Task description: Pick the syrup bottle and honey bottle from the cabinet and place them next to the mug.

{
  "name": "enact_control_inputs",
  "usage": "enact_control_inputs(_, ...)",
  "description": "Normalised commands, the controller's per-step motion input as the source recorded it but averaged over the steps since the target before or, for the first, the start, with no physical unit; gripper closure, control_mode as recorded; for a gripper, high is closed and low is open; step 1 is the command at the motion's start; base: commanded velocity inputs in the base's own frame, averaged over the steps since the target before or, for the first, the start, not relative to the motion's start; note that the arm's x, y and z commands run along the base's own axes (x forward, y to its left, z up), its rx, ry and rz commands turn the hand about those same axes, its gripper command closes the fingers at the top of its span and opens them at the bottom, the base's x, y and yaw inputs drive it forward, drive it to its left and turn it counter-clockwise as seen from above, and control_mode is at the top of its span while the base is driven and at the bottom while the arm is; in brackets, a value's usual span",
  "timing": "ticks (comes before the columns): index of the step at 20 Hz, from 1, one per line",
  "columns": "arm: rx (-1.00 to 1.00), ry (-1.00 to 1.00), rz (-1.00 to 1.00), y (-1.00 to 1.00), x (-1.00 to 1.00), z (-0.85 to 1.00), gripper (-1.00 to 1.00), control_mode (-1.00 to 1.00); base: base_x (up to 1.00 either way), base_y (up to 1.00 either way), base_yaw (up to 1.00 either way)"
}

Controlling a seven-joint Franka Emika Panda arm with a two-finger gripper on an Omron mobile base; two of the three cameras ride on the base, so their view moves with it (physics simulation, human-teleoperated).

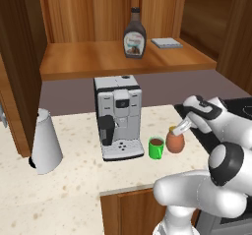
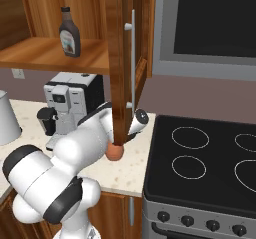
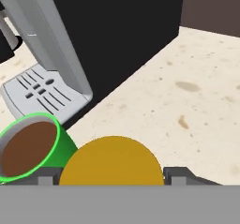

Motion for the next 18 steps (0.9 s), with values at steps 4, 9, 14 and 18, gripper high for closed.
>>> enact_control_inputs(4,0.00,-0.02,0.00,0.00,0.00,-0.26,1.00,-1.00,0.00,0.00,0.00)
enact_control_inputs(9,0.00,-0.03,0.00,0.00,0.00,-0.23,1.00,-1.00,0.00,0.00,0.00)
enact_control_inputs(14,0.00,0.00,0.00,-0.01,0.00,0.00,-1.00,-1.00,0.00,0.00,0.00)
enact_control_inputs(18,0.01,0.00,0.00,0.00,0.00,0.00,-1.00,-1.00,0.00,0.00,0.00)
